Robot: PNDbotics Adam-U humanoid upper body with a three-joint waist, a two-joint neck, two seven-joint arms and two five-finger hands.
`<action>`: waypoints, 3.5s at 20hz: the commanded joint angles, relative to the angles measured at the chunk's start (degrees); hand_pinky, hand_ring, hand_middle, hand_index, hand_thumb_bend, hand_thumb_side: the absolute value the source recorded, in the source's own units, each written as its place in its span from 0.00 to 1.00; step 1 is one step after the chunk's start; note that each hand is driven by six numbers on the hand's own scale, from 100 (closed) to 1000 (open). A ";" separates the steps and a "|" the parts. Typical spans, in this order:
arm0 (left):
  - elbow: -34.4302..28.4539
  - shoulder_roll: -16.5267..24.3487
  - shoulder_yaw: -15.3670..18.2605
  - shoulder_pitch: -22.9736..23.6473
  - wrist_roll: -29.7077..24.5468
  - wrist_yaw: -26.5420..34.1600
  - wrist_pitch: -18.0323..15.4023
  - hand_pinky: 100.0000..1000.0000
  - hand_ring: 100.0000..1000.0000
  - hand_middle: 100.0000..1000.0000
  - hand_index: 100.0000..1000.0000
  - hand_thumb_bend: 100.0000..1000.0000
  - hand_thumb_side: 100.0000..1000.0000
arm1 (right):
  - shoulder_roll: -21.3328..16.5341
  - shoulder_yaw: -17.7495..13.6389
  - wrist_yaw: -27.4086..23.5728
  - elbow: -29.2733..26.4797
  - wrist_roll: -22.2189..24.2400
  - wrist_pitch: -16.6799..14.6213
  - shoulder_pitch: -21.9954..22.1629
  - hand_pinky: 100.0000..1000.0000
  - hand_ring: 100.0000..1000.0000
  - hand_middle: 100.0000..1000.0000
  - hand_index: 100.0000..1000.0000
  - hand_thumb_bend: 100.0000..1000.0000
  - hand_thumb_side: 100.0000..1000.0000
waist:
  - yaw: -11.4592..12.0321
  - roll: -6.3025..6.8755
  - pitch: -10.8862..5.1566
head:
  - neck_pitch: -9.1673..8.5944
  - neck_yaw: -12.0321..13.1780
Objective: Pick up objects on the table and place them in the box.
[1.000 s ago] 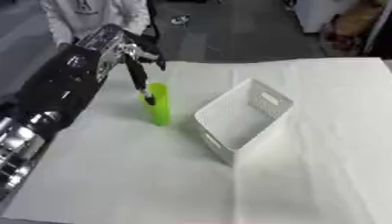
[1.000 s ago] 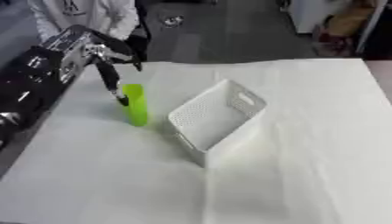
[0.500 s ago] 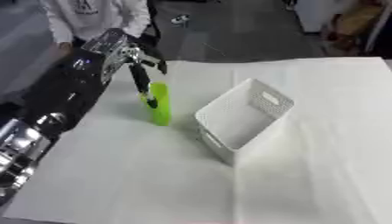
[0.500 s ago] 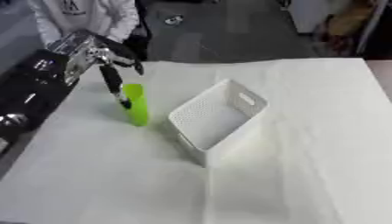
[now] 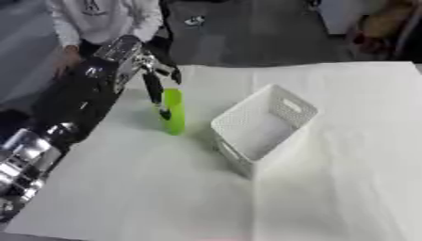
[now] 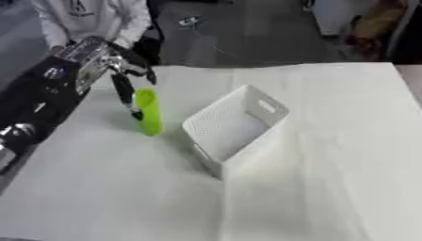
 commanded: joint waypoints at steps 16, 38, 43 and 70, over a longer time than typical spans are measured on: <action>3.63 -0.08 1.67 -0.72 -5.99 0.27 -3.10 0.33 0.65 0.79 0.94 0.80 0.45 | -0.43 -0.46 -0.55 -0.57 0.50 -0.17 -1.11 0.05 0.23 0.24 0.34 0.10 0.36 | 0.04 -0.25 -0.45 | -0.73 0.76; 5.47 -1.67 1.59 -0.27 -5.99 0.13 -6.41 0.29 0.54 0.68 0.91 0.76 0.46 | -0.30 -0.57 -1.04 -0.57 0.76 -0.27 -1.36 0.05 0.23 0.24 0.34 0.10 0.36 | -0.12 -0.26 -0.36 | -0.59 0.96; 5.65 -1.91 1.60 -0.21 -5.99 -0.32 -6.41 0.24 0.48 0.61 0.86 0.72 0.45 | -0.29 -0.59 -1.12 -0.57 0.81 -0.31 -1.39 0.05 0.23 0.24 0.34 0.10 0.36 | -0.12 -0.26 -0.34 | -0.51 0.99; 1.42 -1.25 1.29 0.42 10.64 0.11 -7.34 0.00 0.00 0.00 0.29 0.00 0.72 | -0.41 -0.65 -1.35 -0.57 0.95 -0.48 -1.24 0.05 0.23 0.24 0.34 0.10 0.35 | 0.11 -0.30 -0.43 | -0.26 1.03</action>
